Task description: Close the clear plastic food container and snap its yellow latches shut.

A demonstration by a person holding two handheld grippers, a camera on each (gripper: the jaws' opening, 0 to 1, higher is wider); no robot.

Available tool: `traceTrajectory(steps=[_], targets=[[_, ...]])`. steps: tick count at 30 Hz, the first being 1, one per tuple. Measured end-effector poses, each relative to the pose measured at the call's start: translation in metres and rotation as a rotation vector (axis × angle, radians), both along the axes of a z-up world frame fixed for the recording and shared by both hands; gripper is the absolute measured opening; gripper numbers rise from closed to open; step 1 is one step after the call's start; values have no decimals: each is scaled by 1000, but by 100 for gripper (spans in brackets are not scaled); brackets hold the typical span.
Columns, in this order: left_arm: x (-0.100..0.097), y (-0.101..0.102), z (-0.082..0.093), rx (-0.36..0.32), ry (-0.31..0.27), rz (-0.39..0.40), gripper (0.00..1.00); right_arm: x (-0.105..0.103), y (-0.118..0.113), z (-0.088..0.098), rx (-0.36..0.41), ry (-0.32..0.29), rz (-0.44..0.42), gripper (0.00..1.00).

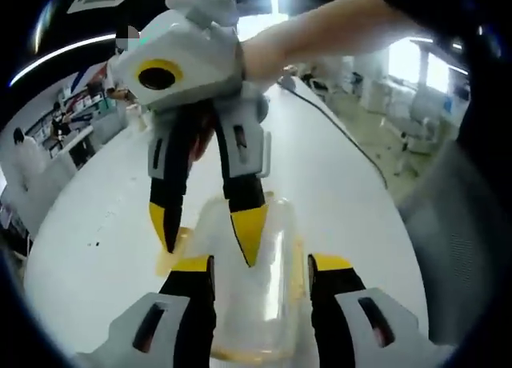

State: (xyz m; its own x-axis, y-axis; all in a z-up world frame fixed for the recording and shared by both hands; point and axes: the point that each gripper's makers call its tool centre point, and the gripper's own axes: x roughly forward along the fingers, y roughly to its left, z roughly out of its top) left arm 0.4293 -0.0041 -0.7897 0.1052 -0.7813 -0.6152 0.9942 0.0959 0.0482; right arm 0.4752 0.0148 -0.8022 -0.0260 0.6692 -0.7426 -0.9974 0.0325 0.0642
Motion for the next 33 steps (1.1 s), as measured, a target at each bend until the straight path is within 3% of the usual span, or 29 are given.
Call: traceTrajectory(steps=[9,12,18,21,29,33], targets=[[-5,-1,-8,44,-71,-3,48,2,-1,-2,-9,4,22,49],[-1,0,-11,83,-155,-13,47,3,-2,-7,-35,9,38,49],[-3,0,-20,123,-203,-5,48,5,0,-11,-61,44,70,49],[-4,-1,-22,139,-243,-16,46,0,0,-13,-90,109,88,47],[-1,-1,-26,136,-276,2,43,2,1,-14,-140,147,97,44],[-3,-2,-25,127,-286,-15,41,0,0,-15,-210,161,131,39]])
